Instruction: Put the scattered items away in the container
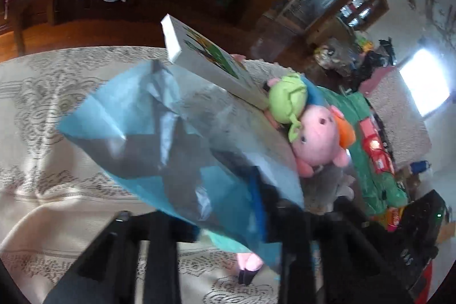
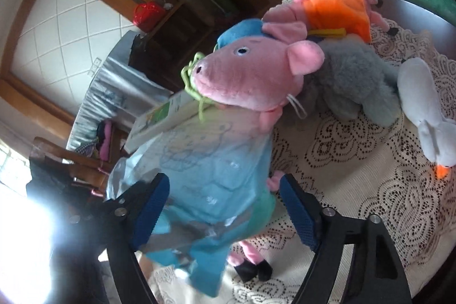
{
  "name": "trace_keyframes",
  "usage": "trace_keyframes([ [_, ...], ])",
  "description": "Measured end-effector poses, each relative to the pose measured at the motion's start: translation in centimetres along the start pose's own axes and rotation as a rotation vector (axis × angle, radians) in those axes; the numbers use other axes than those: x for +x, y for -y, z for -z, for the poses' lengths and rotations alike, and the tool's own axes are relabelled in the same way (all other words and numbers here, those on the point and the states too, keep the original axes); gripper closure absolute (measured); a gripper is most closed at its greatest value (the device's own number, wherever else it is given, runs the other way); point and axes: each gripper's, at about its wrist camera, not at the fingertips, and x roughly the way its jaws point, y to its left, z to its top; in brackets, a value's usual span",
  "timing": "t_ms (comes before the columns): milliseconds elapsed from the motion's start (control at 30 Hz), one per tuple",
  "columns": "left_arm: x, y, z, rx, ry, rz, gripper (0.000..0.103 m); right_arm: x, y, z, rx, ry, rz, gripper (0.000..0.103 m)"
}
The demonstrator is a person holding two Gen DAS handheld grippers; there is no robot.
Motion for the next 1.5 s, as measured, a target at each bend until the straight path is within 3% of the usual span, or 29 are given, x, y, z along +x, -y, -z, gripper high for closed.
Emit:
trace_keyframes([
  [200, -1.4, -0.9, 0.8, -0.001, 0.048, 0.036, 0.089, 0.7, -0.3, 2.3, -0.01, -0.068, -0.054, 0.03],
  [367, -6.5, -2.9, 3.1, 0.055, 0.097, 0.063, 0.092, 0.1, -1.5, 5.4, -0.028, -0.121, -0.122, 0.03],
  [400, -8.1, -3.8, 3.9, 0.065, 0.096, 0.072, 0.101, -0.3, -1.8, 6.1, -0.037, -0.126, -0.132, 0.03],
  [567, -14.1, -8.7, 7.3, 0.074, 0.091, 0.082, 0.102, -2.3, -2.5, 8.7, -0.071, -0.124, -0.154, 0.03],
  [633, -15.9, -10.3, 7.7, 0.071, 0.109, 0.04, 0.102, -2.4, -2.3, 9.1, -0.06, -0.119, -0.154, 0.03],
  [733, -17.6, -10.3, 7.9, 0.084, 0.145, 0.062, 0.102, -2.2, -1.8, 9.8, -0.015, -0.129, -0.177, 0.03],
  [833, -17.4, -8.0, 7.8, 0.156, 0.137, -0.022, 0.101, -3.3, -1.8, 10.7, -0.017, -0.087, -0.132, 0.026],
  [933, -16.3, -6.6, 7.4, 0.174, 0.116, -0.021, 0.101, -4.4, -1.5, 11.1, -0.026, -0.074, -0.11, 0.012],
  [1233, -12.4, -4.8, 8.3, 0.208, 0.004, -0.135, 0.101, -6.7, 0.7, 9.6, -0.018, -0.013, -0.035, 0.008],
  [1500, -10.6, -6.8, 9.7, 0.183, -0.032, -0.142, 0.101, -4.4, 0.6, 11.2, -0.108, -0.116, -0.028, 0.008],
])
